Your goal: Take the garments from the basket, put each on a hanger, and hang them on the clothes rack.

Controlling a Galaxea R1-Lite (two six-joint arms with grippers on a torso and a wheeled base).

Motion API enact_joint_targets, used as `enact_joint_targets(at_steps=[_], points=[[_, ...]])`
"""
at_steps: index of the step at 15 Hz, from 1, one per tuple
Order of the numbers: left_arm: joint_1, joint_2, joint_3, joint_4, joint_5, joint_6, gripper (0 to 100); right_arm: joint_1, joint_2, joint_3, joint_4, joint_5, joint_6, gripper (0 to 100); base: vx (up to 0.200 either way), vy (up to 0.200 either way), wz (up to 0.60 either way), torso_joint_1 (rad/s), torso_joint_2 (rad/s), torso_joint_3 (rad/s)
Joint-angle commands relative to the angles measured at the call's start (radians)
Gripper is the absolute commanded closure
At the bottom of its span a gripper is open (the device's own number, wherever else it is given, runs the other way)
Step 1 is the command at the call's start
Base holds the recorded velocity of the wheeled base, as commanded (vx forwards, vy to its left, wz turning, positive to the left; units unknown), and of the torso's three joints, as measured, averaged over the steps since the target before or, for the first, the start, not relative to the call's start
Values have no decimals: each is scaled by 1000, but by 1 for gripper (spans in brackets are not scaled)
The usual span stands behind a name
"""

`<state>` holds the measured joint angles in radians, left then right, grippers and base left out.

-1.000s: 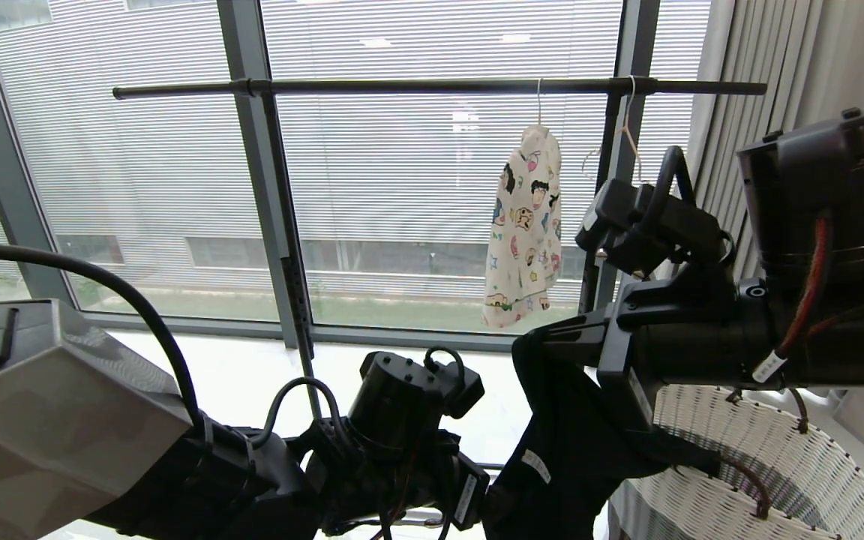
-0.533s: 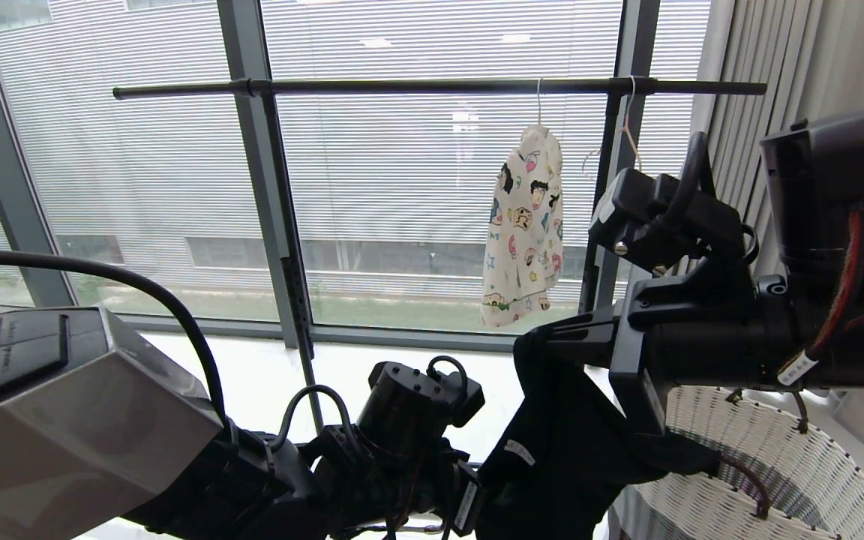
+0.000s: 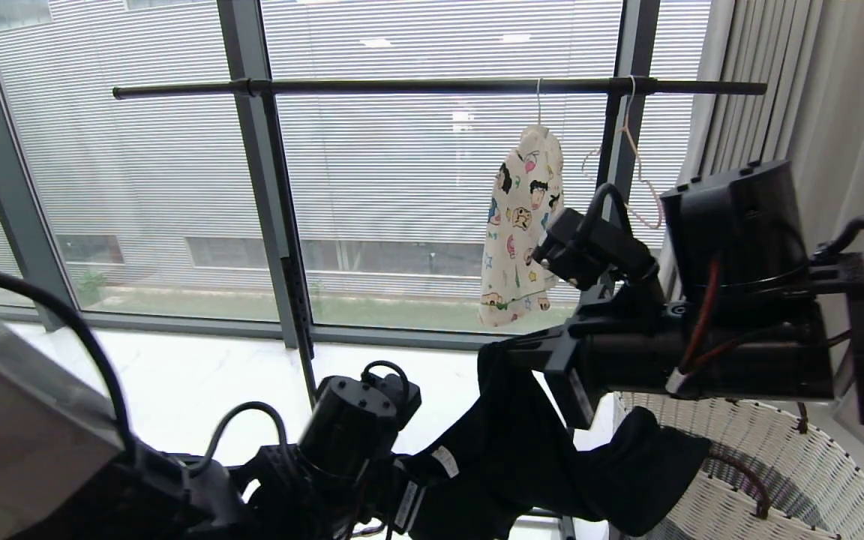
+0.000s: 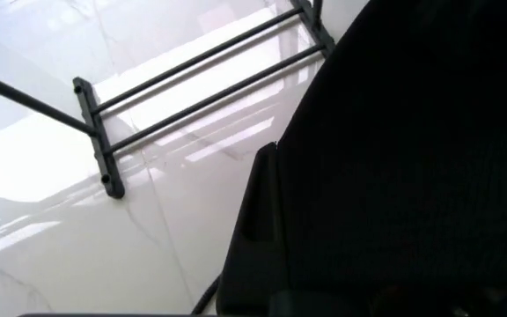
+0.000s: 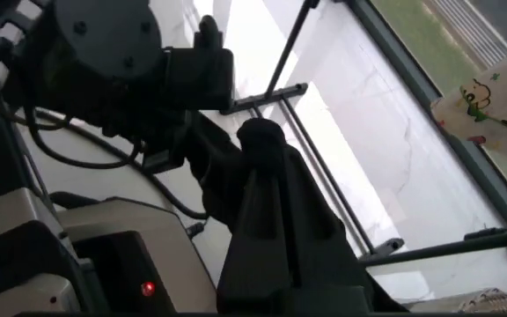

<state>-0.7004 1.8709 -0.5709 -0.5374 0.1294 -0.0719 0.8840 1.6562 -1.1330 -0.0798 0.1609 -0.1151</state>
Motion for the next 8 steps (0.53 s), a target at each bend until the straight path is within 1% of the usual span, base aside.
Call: enact_joint_targets(at_steps=[1,2,3,4,5,6,7,8], points=[[128,-302,54,62,7,7,100,21,159,-30,-117,-35,20,100,0,0,0,0,0,0],[180,-417,26,195,7,30,100,27,177,-50,-120,-76,20,100,0,0,0,0,0,0],[214,-510,-7,327,1,49,100,27,177,-50,-121,-99,20,100,0,0,0,0,0,0],[223,-567,-44,418,-4,52,100,23,163,-41,-120,-113,23,100,0,0,0,0,0,0],[223,-567,-44,418,-4,52,100,23,163,-41,-120,-113,23,100,0,0,0,0,0,0],[220,-604,-121,478,4,89,100,-14,96,33,-117,-176,20,100,0,0,0,0,0,0],[217,-601,-153,478,13,149,100,-34,50,87,-115,-196,20,100,0,0,0,0,0,0],[208,-599,-169,476,16,228,100,-57,-3,147,-112,-201,20,100,0,0,0,0,0,0]])
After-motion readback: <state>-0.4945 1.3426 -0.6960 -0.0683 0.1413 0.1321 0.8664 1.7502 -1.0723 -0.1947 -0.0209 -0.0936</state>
